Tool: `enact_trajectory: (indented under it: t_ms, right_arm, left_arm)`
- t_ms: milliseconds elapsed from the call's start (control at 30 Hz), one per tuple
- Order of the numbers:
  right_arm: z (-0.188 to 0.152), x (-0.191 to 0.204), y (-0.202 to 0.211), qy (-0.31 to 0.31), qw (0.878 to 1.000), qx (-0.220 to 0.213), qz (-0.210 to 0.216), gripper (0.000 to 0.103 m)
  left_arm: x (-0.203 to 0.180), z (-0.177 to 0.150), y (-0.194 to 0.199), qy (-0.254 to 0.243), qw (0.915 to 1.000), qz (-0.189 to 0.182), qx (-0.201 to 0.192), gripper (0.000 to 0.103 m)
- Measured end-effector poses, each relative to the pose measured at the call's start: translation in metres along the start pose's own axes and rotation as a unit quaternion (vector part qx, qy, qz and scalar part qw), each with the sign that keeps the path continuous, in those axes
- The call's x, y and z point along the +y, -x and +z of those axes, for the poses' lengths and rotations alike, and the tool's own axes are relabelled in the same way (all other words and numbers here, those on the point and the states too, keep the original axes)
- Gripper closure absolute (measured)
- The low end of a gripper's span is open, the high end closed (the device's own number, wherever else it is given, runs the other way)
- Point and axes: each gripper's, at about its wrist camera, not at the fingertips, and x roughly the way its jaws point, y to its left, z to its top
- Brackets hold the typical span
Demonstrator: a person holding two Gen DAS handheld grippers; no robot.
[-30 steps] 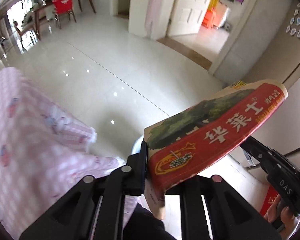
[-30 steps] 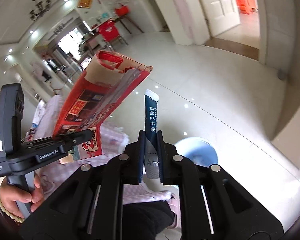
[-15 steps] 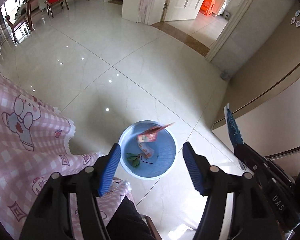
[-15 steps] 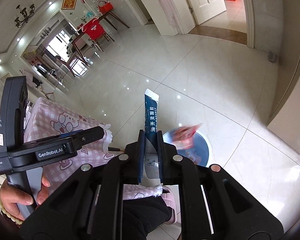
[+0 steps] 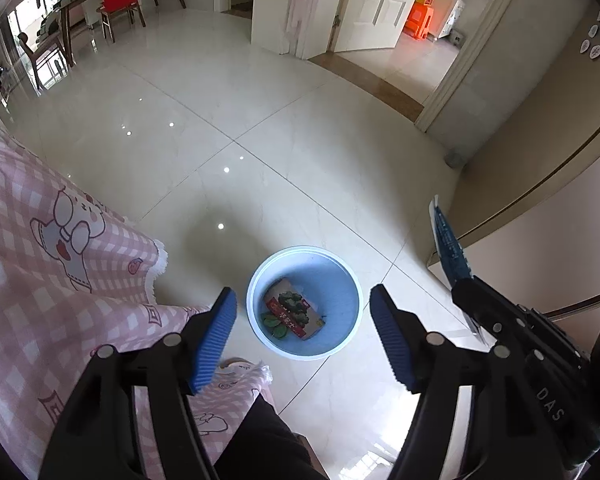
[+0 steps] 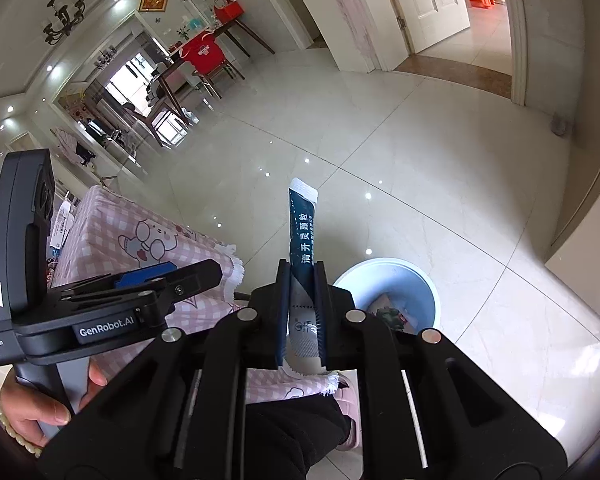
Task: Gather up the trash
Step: 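Drop the cardboard box from the left tool and the snack stick from the right tool into the bucket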
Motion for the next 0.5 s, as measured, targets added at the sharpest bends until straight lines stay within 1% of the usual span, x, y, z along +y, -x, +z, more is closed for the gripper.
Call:
enact_trajectory:
  t_ms: [133, 233, 267, 300, 333, 367, 500]
  right_arm:
    - [0.006, 0.008, 0.0, 0.007, 1.0, -0.008, 0.001, 0.091]
    - [0.011, 0.013, 0.0, 0.009, 1.0, -0.022, -0.004, 0.088]
    - [0.013, 0.014, 0.0, 0.01, 1.0, -0.025, -0.008, 0.078]
    - [0.014, 0.015, 0.0, 0.009, 1.0, -0.026, -0.009, 0.073]
    - [0.015, 0.016, -0.001, 0.008, 0.999, -0.029, -0.01, 0.058]
    - [0.016, 0.018, 0.0, 0.007, 0.999, -0.034, -0.014, 0.054]
    - [0.016, 0.033, 0.001, 0.019, 0.999, -0.038, -0.011, 0.054]
  left_arm:
    - [0.009, 0.003, 0.013, 0.009, 0.9998, 0.003, -0.016, 0.033]
    - [0.018, 0.005, 0.027, 0.019, 0.9993, 0.006, -0.032, 0.033]
    - [0.02, 0.006, 0.031, 0.022, 0.9991, 0.006, -0.036, 0.032]
    - [0.022, 0.006, 0.036, 0.024, 0.9988, 0.007, -0.042, 0.031]
    - [0.026, 0.006, 0.043, 0.027, 0.9984, 0.009, -0.048, 0.031]
    - [0.029, 0.006, 0.047, 0.029, 0.9982, 0.01, -0.052, 0.031]
    - [0.044, 0.004, 0.07, 0.037, 0.9964, 0.015, -0.074, 0.029]
